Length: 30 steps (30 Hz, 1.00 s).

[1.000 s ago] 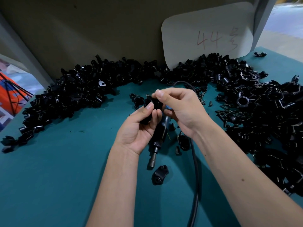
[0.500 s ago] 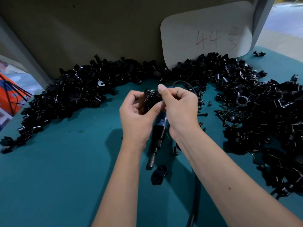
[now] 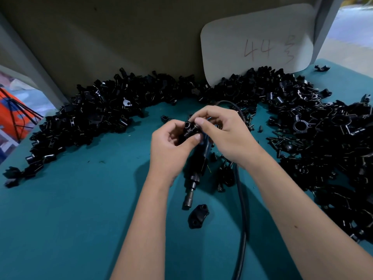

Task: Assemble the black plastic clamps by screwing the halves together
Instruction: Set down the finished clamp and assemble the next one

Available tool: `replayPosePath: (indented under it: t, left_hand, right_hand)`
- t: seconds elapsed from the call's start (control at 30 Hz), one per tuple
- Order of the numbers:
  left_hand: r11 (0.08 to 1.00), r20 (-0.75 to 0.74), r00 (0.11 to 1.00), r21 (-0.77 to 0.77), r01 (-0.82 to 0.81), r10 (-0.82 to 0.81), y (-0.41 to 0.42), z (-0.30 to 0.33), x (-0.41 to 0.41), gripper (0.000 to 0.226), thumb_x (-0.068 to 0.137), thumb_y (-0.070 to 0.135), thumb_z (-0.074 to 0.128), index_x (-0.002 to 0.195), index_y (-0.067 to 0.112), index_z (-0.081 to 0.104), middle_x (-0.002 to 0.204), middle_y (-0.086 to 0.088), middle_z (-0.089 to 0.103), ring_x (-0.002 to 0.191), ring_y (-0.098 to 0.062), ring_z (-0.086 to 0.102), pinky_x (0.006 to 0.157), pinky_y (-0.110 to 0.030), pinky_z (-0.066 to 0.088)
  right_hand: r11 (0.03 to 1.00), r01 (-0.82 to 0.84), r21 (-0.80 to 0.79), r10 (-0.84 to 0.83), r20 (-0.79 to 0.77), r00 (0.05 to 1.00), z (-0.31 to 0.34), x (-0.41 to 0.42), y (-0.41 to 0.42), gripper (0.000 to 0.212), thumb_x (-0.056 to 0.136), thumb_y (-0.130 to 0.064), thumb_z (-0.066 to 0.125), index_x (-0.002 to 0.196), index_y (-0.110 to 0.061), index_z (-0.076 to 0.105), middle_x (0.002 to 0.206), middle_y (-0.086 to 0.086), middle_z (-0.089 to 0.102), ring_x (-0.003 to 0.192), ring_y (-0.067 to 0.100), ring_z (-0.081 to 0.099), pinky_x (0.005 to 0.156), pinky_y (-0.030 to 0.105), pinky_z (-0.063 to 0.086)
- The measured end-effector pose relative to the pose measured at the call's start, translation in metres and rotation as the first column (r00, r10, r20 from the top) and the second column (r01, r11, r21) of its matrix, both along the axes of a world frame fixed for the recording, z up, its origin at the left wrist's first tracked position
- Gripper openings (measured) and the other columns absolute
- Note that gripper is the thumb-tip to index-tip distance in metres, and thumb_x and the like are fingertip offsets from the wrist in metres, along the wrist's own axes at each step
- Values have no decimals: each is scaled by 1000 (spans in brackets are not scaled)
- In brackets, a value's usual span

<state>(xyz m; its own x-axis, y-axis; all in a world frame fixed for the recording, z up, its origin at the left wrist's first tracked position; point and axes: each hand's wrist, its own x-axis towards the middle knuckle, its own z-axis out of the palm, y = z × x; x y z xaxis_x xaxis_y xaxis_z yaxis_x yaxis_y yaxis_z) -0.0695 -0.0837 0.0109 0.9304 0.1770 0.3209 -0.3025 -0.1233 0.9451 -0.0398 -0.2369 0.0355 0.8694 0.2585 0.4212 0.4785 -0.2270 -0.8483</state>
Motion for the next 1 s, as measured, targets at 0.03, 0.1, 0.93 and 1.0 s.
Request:
replayPosePath:
  t: [0.03, 0.1, 0.93, 1.0]
  left_hand:
    - [999, -12, 999, -41, 31, -32, 1, 0, 0, 17, 78, 10, 83, 92, 12, 73, 86, -5, 76, 84, -21, 73, 82, -42, 62]
    - [994, -28, 997, -85, 68, -71, 2, 1, -1, 15, 80, 9, 83, 90, 17, 76, 86, -5, 77, 83, -24, 76, 80, -40, 63]
    - [992, 108, 992, 119, 47, -60, 13, 4, -2, 27, 88, 1, 78, 112, 14, 80, 101, 0, 80, 99, -29, 76, 89, -41, 61]
    - [955, 215, 977, 288, -69, 6, 13, 3, 0, 29, 85, 4, 80, 111, 16, 80, 101, 8, 79, 98, -17, 74, 89, -34, 58]
  right_hand:
    - [1000, -21, 8, 21, 5, 1000, 0, 0, -2, 19, 104, -12, 58, 98, -16, 76, 95, 4, 72, 83, 11, 64, 70, 11, 48]
    - [1000, -30, -2, 30, 29, 999, -1, 0, -4, 18, 105, -16, 56, 101, -17, 74, 93, -1, 71, 85, 10, 64, 75, 17, 50]
    - [915, 231, -331, -200, 125, 972, 7, -9, 23, 50, 111, -21, 40, 62, -20, 37, 81, 7, 42, 87, 27, 44, 83, 34, 32]
    - [910, 273, -314, -277, 32, 960, 8, -11, 29, 57, 111, -24, 39, 55, -21, 33, 68, 5, 43, 76, 27, 47, 78, 39, 36]
